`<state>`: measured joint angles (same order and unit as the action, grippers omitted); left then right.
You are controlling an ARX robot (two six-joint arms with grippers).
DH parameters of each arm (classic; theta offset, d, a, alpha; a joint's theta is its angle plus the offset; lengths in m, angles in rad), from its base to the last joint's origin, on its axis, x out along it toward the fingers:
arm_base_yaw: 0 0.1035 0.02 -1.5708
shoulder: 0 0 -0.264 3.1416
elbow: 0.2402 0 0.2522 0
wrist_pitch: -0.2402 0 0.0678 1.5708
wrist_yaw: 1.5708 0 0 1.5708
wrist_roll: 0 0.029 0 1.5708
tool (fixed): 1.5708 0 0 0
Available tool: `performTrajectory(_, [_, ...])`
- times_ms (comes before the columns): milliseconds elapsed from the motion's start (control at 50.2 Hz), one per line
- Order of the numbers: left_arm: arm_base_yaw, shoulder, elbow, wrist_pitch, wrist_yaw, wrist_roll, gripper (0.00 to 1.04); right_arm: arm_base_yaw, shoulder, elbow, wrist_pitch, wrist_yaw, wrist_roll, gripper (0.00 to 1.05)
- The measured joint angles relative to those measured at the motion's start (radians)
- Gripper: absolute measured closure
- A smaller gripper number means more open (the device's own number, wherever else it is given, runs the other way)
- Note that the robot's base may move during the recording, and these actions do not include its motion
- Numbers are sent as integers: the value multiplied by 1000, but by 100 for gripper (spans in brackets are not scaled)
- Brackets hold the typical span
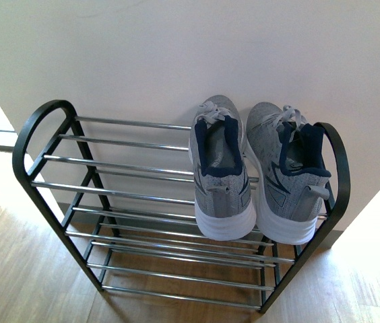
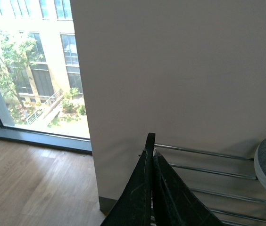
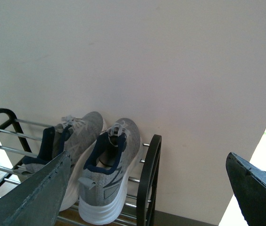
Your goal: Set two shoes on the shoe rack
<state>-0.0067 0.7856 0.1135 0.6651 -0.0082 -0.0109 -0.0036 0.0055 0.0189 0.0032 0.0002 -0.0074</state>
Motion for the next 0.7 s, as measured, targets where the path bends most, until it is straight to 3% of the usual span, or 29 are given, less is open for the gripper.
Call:
performTrajectory(358, [2, -211, -99, -100, 8, 0, 103, 0, 0, 0, 0, 0, 0, 9])
performTrajectory(697, [2, -408, -100, -289, 8, 0, 103, 0, 0, 0, 0, 0, 0, 9])
